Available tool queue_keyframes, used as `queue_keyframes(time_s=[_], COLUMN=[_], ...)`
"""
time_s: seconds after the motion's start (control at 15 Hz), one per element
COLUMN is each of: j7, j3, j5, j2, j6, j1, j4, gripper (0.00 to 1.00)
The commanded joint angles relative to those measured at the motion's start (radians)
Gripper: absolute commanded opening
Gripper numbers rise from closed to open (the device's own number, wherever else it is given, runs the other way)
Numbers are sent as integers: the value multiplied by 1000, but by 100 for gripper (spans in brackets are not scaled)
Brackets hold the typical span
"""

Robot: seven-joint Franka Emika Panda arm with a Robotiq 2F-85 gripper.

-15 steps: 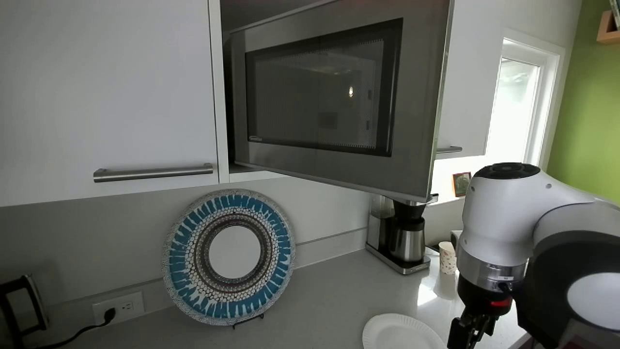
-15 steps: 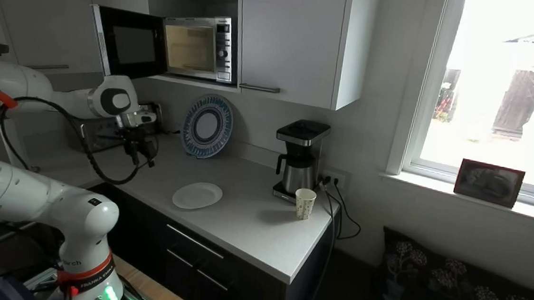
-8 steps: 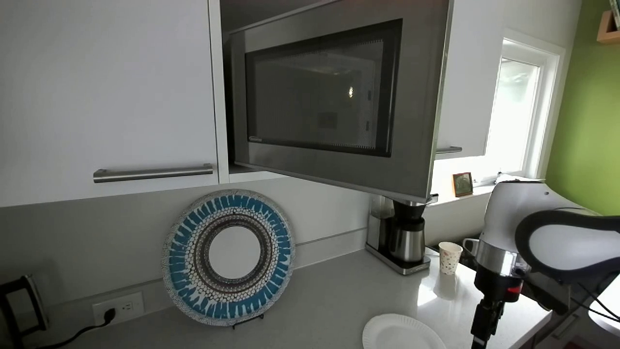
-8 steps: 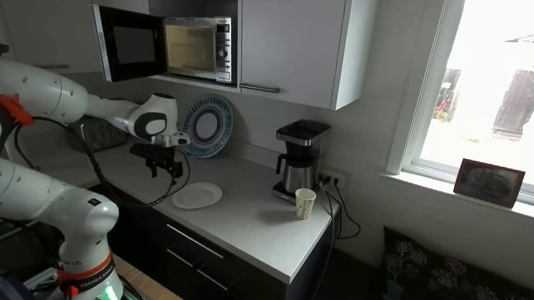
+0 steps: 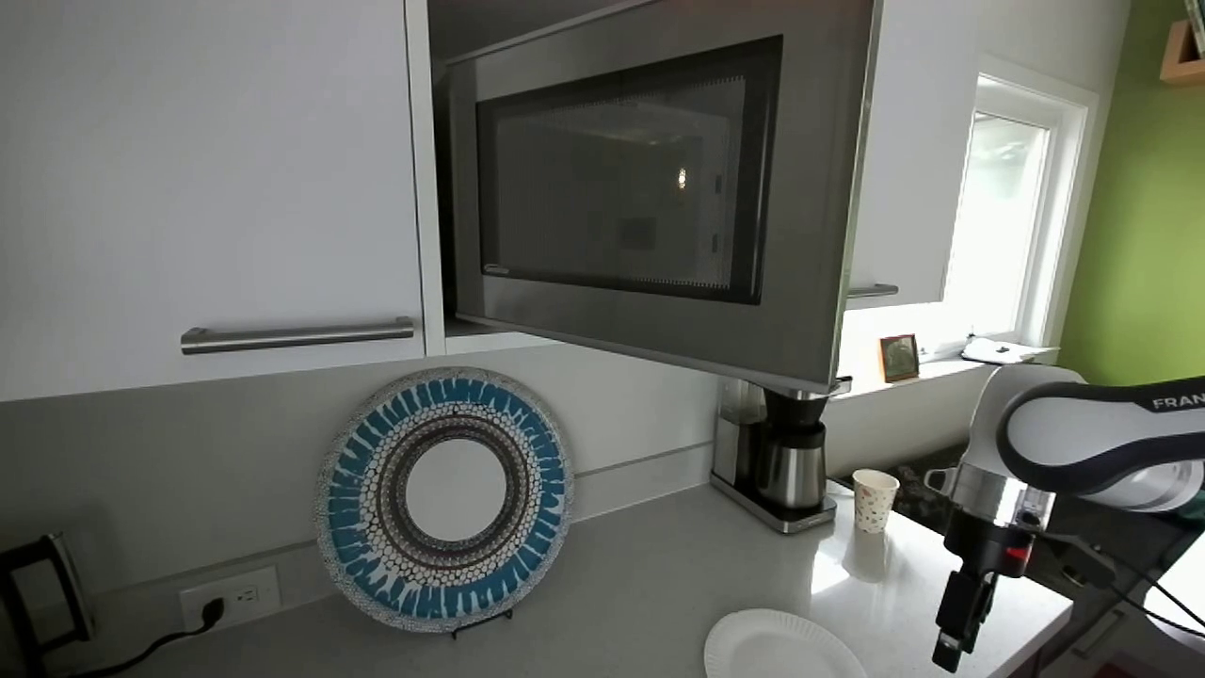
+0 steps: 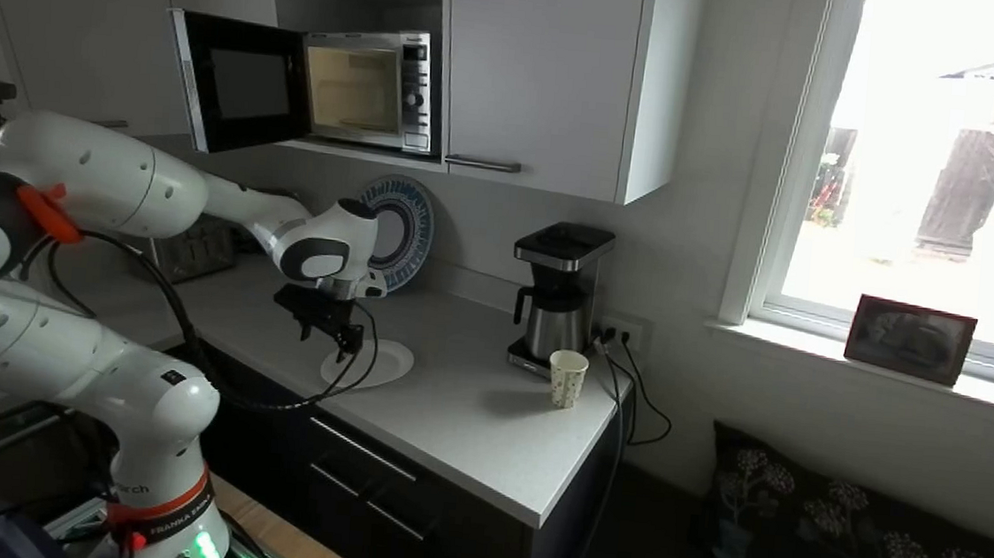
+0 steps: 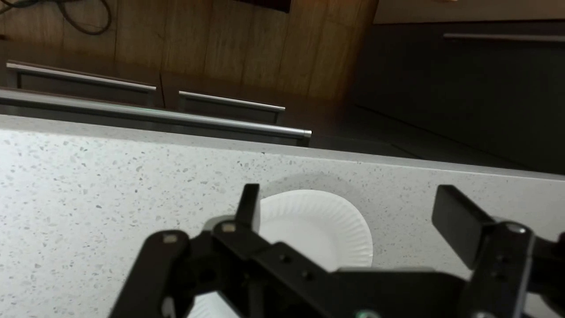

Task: Pick up the white plate from the kitchen counter and put it in the microwave, close the microwave door fully

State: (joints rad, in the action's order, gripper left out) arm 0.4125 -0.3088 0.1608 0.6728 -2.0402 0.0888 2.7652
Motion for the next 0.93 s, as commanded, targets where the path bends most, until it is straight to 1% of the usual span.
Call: queue_keyframes(time_s=[0.0, 0.47, 0.53, 0.6, 0.73, 0.87], j7=[16, 16, -63, -63, -77, -22], j3=[29, 29, 57, 47, 28, -15], j5=[20, 21, 17, 37, 78, 147], j2=[-6, -6, 7, -9, -82, -157], j6=[5, 5, -61, -77, -119, -165], j1=[-28, -28, -62, -58, -59, -41], j4=[-2, -4, -5, -7, -13, -11], gripper=[100, 100, 100, 100, 100, 100])
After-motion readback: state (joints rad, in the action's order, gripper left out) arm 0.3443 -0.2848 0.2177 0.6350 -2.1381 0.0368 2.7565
